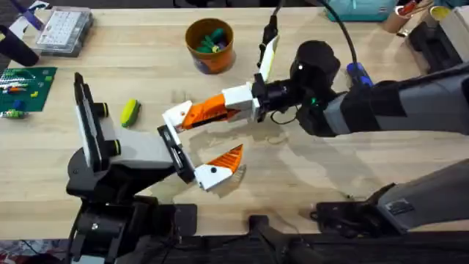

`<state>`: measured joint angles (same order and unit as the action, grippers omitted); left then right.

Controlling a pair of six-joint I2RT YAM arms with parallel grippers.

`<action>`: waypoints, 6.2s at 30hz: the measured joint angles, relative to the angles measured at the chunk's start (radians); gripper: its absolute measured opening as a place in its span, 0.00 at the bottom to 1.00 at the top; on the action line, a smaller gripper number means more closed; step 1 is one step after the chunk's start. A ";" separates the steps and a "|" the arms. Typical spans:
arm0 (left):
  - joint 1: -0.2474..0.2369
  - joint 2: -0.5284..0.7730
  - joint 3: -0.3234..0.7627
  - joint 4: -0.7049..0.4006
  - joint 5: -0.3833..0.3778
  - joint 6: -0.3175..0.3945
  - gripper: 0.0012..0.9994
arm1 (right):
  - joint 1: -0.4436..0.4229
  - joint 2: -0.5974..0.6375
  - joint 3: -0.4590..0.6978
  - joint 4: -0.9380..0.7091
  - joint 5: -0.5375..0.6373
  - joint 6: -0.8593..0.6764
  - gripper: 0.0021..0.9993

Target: Pick up the gripper from the table and insert it into the empty holder that is missing its gripper. Then pick up a screw, insert it into the mounting hole, and use the screwdriver to tighten it. Finally, clean up the table by picking up the vegetable and placing it into the bucket.

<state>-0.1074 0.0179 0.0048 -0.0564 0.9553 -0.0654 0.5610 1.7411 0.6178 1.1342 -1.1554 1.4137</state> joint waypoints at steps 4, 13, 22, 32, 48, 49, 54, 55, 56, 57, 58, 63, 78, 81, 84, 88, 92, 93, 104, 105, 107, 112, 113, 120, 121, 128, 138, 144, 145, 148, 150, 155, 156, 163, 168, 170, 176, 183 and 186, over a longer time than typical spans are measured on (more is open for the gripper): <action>0.000 0.000 0.000 0.011 -0.002 0.002 0.99 | 0.009 0.000 0.024 -0.021 0.000 -0.026 0.02; 0.002 0.000 0.000 0.009 -0.010 0.003 0.99 | 0.020 0.000 0.075 -0.143 -0.002 -0.094 0.02; 0.003 0.000 0.000 0.013 -0.013 0.004 0.99 | 0.025 0.000 0.087 -0.157 -0.004 -0.136 0.02; 0.015 0.000 0.000 0.008 -0.053 0.002 0.99 | 0.043 0.106 0.201 -0.156 -0.062 -0.144 0.02; 0.008 -0.001 0.000 0.022 -0.016 0.005 0.99 | 0.020 0.118 0.223 -0.160 -0.156 -0.144 0.02; 0.008 -0.001 0.000 0.022 -0.016 0.005 0.99 | 0.020 0.118 0.223 -0.160 -0.156 -0.144 0.02; 0.008 0.000 0.000 0.022 -0.012 0.005 0.99 | 0.019 0.118 0.223 -0.160 -0.161 -0.144 0.02; 0.008 0.000 0.000 0.022 -0.011 0.005 0.99 | 0.019 0.118 0.223 -0.160 -0.163 -0.144 0.02; 0.008 0.000 0.000 0.023 -0.010 0.005 0.99 | 0.019 0.118 0.223 -0.160 -0.163 -0.144 0.02; 0.008 0.000 0.000 0.022 -0.010 0.005 0.99 | 0.019 0.118 0.224 -0.160 -0.164 -0.144 0.02; 0.008 0.000 0.000 0.023 -0.010 0.005 0.99 | 0.019 0.118 0.225 -0.161 -0.165 -0.144 0.02; 0.008 0.000 0.000 0.030 -0.010 0.006 0.99 | 0.018 0.118 0.234 -0.163 -0.172 -0.144 0.02; 0.008 0.000 0.000 0.019 -0.009 0.005 0.99 | 0.017 0.118 0.244 -0.225 -0.174 -0.174 0.02; 0.008 0.000 0.000 0.021 -0.009 0.005 0.99 | 0.017 0.118 0.249 -0.231 -0.176 -0.184 0.02; 0.008 0.000 0.000 0.023 -0.010 0.006 0.99 | 0.017 0.118 0.252 -0.234 -0.178 -0.188 0.02; 0.008 0.000 0.000 0.023 -0.010 0.006 0.99 | 0.017 0.118 0.253 -0.235 -0.178 -0.191 0.02; 0.008 0.000 0.000 0.024 -0.008 0.006 0.99 | 0.014 0.118 0.253 -0.237 -0.184 -0.203 0.02; 0.008 0.000 0.000 0.024 -0.005 0.007 0.99 | 0.012 0.118 0.253 -0.237 -0.187 -0.204 0.02; 0.007 0.000 0.000 0.026 0.002 0.008 0.99 | 0.009 0.118 0.253 -0.237 -0.195 -0.206 0.02; 0.007 0.000 0.000 0.026 0.002 0.008 0.99 | 0.011 0.118 0.253 -0.237 -0.193 -0.206 0.02; 0.007 0.000 0.000 0.026 0.001 0.008 0.99 | 0.012 0.118 0.253 -0.237 -0.191 -0.206 0.02; 0.007 0.000 0.000 0.023 -0.001 0.008 0.99 | 0.013 0.118 0.253 -0.241 -0.188 -0.206 0.02; 0.007 0.000 0.000 0.023 -0.002 0.008 0.99 | 0.013 0.118 0.253 -0.242 -0.187 -0.206 0.02; 0.007 0.000 0.000 0.023 -0.006 0.008 0.99 | 0.014 0.118 0.253 -0.242 -0.178 -0.201 0.02; 0.007 0.000 0.000 0.023 -0.007 0.008 0.99 | 0.014 0.118 0.253 -0.242 -0.177 -0.199 0.02; 0.007 0.000 0.000 0.023 -0.007 0.007 0.99 | 0.015 0.118 0.253 -0.242 -0.177 -0.194 0.01; -0.002 0.001 0.000 0.015 0.037 -0.003 0.99 | 0.021 0.118 0.272 -0.238 -0.139 -0.192 0.99; -0.002 0.001 0.000 0.015 0.047 -0.003 0.99 | 0.019 0.118 0.272 -0.238 -0.130 -0.190 1.00; -0.002 0.001 0.000 0.015 0.047 -0.003 0.99 | 0.017 0.118 0.272 -0.238 -0.131 -0.187 1.00; -0.002 0.001 0.000 0.014 0.047 -0.003 0.99 | 0.002 0.118 0.272 -0.238 -0.144 -0.181 1.00; -0.002 0.001 0.000 0.015 0.047 -0.003 0.99 | -0.017 0.118 0.272 -0.238 -0.157 -0.179 1.00; -0.002 0.001 0.000 0.014 0.047 -0.003 0.99 | -0.060 0.118 0.271 -0.238 -0.178 -0.175 1.00; -0.002 0.001 0.000 0.014 0.047 -0.003 0.99 | -0.067 0.118 0.269 -0.236 -0.178 -0.174 1.00; -0.002 0.001 0.000 0.014 0.047 -0.003 0.99 | -0.089 0.099 0.164 -0.130 -0.177 -0.147 1.00; -0.002 0.001 0.000 0.015 0.048 -0.003 0.99 | -0.102 0.047 0.064 -0.061 -0.144 -0.110 1.00; -0.002 0.001 0.000 0.014 0.048 -0.003 0.99 | -0.100 0.047 0.029 -0.037 -0.124 -0.098 1.00; -0.002 0.000 0.000 0.014 0.048 -0.003 0.99 | -0.074 0.050 -0.011 0.221 -0.095 0.006 1.00; -0.002 0.001 0.000 0.014 0.048 -0.003 0.99 | -0.067 0.047 -0.011 0.147 -0.085 0.091 0.97; -0.002 0.001 0.000 0.014 0.048 -0.003 0.99 | -0.058 0.047 -0.011 0.141 -0.079 0.104 0.93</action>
<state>-0.1097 0.0185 0.0048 -0.0422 1.0031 -0.0685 0.5027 1.7882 0.6067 1.2747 -1.2345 1.5180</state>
